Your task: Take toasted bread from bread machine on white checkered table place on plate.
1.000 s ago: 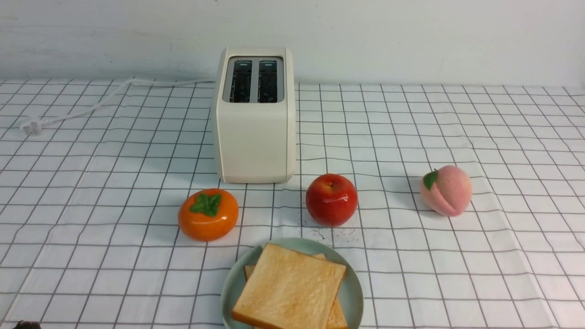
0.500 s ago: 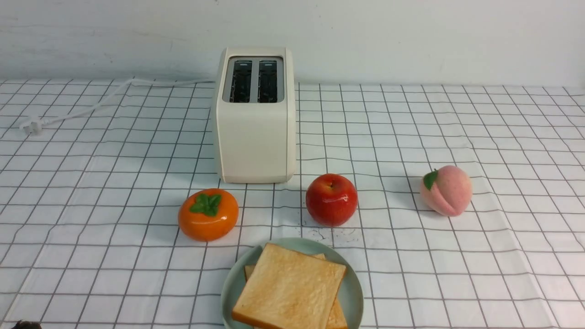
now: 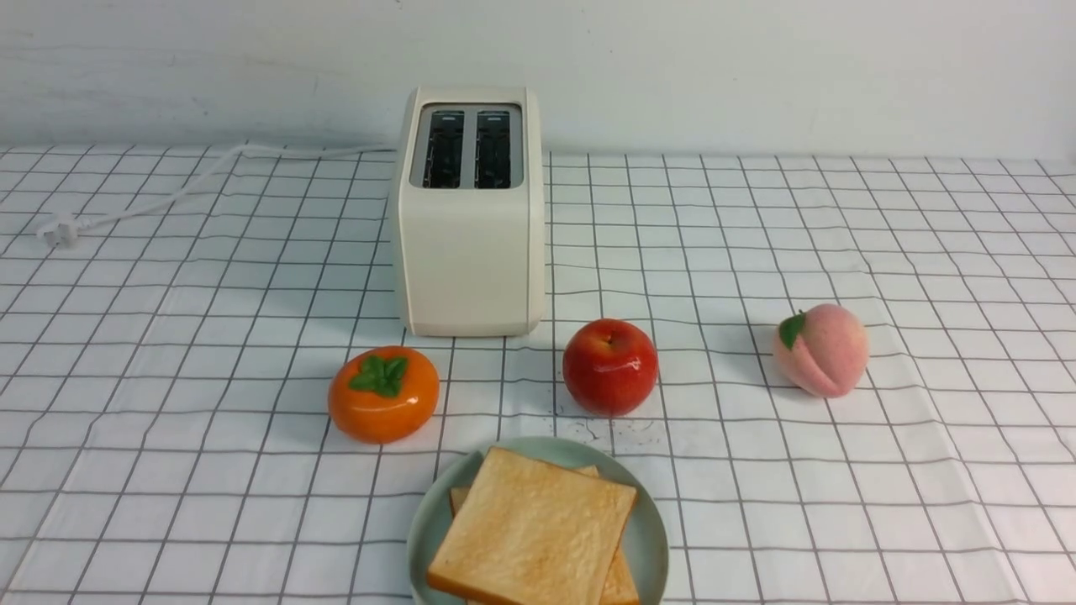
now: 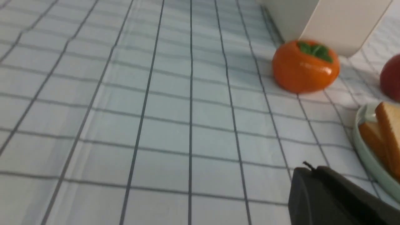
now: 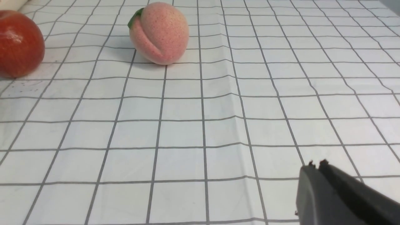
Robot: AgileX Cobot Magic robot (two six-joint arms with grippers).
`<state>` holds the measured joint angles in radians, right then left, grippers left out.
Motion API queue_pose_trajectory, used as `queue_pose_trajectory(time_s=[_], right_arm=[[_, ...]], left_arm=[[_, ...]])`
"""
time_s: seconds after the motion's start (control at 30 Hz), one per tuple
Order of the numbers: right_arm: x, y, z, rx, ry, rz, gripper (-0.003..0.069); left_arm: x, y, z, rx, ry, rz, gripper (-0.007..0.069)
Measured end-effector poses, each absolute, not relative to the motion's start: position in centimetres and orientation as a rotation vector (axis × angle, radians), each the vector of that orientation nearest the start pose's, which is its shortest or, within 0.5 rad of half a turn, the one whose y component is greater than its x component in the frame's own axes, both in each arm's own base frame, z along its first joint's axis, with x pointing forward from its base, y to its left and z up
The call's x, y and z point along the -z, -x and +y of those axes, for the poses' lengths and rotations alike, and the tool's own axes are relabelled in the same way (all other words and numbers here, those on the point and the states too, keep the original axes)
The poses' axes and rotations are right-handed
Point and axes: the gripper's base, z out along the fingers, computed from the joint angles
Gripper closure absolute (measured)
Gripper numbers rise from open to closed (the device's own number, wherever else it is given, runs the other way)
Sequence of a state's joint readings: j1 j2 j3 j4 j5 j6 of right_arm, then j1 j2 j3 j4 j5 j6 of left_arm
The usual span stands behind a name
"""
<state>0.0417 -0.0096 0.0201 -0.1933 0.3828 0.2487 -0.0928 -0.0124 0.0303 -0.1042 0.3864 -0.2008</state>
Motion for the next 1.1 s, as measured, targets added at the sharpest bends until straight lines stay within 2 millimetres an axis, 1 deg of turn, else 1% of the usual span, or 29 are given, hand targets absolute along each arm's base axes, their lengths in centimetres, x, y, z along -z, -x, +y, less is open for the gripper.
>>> queue_pose_trajectory(time_s=[1.1], right_arm=[[-17.34, -5.25, -0.43, -0.011, -0.076, 1.867, 0.0616]], left_arm=[[-16.90, -5.15, -0.90, 0.323, 0.181, 1.891, 0.0638]])
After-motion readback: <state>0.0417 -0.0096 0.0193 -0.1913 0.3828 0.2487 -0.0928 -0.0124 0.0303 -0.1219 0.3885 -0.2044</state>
